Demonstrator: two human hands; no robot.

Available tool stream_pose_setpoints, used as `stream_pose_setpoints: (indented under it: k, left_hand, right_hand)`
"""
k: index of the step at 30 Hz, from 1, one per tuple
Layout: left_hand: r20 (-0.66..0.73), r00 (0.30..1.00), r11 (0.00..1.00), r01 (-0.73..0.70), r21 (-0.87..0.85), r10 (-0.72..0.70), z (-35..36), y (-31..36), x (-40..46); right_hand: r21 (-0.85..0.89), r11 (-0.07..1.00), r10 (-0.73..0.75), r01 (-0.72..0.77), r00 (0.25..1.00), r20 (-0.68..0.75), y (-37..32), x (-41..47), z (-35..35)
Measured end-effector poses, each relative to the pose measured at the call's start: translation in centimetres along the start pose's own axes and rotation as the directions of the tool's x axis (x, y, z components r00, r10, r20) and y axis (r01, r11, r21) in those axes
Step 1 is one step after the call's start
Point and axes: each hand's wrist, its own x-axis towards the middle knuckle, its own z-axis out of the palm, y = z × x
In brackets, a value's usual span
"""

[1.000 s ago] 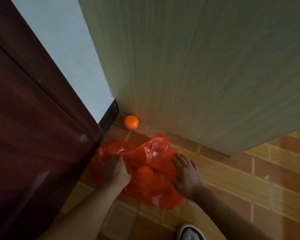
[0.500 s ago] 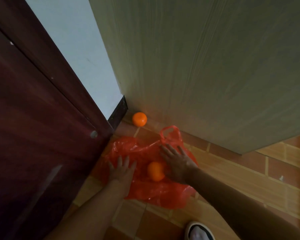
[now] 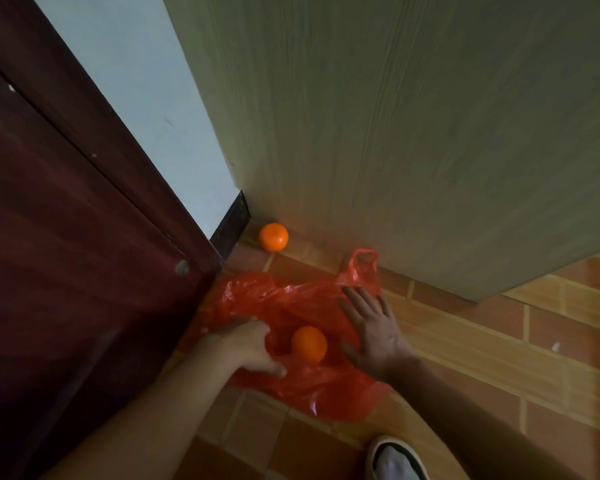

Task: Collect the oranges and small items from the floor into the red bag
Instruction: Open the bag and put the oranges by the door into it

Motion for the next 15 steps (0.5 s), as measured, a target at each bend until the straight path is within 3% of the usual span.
stream_pose_setpoints:
  k: [2,4,5,6,9,11,15]
  left_hand:
    - [-0.24,0.969,0.993,-0.088,-0.078,0.067,-1.1,0.6,-0.6]
    - [-0.551,0.813,0.981,-0.178,0.075,0.189,-1.7,0.9,-0.8]
    - [-0.612,0.745,0.964,-0.214,0.157,0.265,-1.5,0.9,-0.5]
    - [-0.603,0.731,0.948,-0.233,0.219,0.319,-1.2,0.6,0.1]
    - [-0.392,0.861,0.931,-0.217,0.293,0.324,0.3,-0.3,1.8]
    - [-0.282,0.925,0.941,-0.17,0.294,0.255,1.4,-1.0,2.6]
    - [-0.18,0.977,0.942,-0.051,0.333,0.117,3.8,-2.2,2.9]
  right_hand:
    - [0.02,0.996,-0.088,0.088,0.996,0.002,-2.6,-0.6,-0.3]
    - [-0.016,0.971,-0.24,0.241,0.97,0.034,-5.1,-1.4,0.6]
    - [-0.042,0.945,-0.321,0.323,0.945,0.058,-6.0,-1.8,1.5]
    - [-0.072,0.914,-0.391,0.398,0.915,0.097,-6.7,-2.3,2.7]
    - [-0.153,0.834,-0.488,0.53,0.839,0.242,-7.8,-3.0,6.2]
    - [-0.169,0.821,-0.49,0.546,0.825,0.283,-8.2,-2.8,7.5]
    - [-0.213,0.834,-0.428,0.509,0.841,0.332,-7.1,-2.1,8.9]
